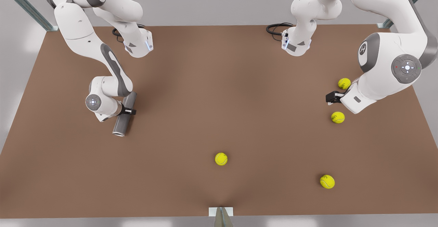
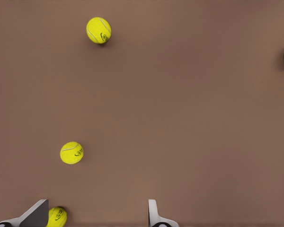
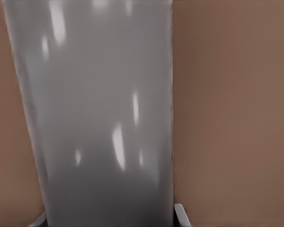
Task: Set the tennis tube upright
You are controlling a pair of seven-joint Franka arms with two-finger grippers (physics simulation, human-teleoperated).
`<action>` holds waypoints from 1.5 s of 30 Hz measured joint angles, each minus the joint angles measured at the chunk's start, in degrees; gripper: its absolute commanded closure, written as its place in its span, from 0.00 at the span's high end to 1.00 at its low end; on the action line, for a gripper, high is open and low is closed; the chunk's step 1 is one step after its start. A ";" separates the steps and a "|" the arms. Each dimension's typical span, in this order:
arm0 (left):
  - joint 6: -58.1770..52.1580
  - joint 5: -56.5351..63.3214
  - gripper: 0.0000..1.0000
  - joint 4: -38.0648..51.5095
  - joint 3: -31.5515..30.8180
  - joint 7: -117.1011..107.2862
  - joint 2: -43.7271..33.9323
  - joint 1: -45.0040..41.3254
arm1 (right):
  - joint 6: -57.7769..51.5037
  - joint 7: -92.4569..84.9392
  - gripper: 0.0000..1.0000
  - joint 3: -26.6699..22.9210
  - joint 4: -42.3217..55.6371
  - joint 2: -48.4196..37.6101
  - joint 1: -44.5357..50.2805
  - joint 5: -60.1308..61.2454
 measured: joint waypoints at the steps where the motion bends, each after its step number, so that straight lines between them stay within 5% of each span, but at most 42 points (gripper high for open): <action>1: 0.00 0.00 1.00 0.00 0.00 0.00 0.00 0.00 | 0.03 0.04 0.68 0.00 0.00 0.00 0.00 0.00; 10: 0.00 0.00 1.00 0.00 0.00 0.00 0.18 0.00 | -0.69 -0.52 0.63 0.28 0.82 -0.63 1.01 0.27; 18: 0.00 0.00 1.00 0.00 0.00 0.00 0.09 0.00 | -9.50 -1.40 0.63 10.18 7.96 -5.28 1.11 0.32; 27: 0.09 0.00 1.00 0.00 0.00 0.00 0.18 0.02 | -11.24 -7.22 0.63 12.84 17.42 -4.09 7.40 -0.39; 45: 0.09 0.00 1.00 0.00 0.00 0.00 0.53 0.61 | -11.15 -47.41 0.63 12.61 44.46 15.85 26.71 -19.01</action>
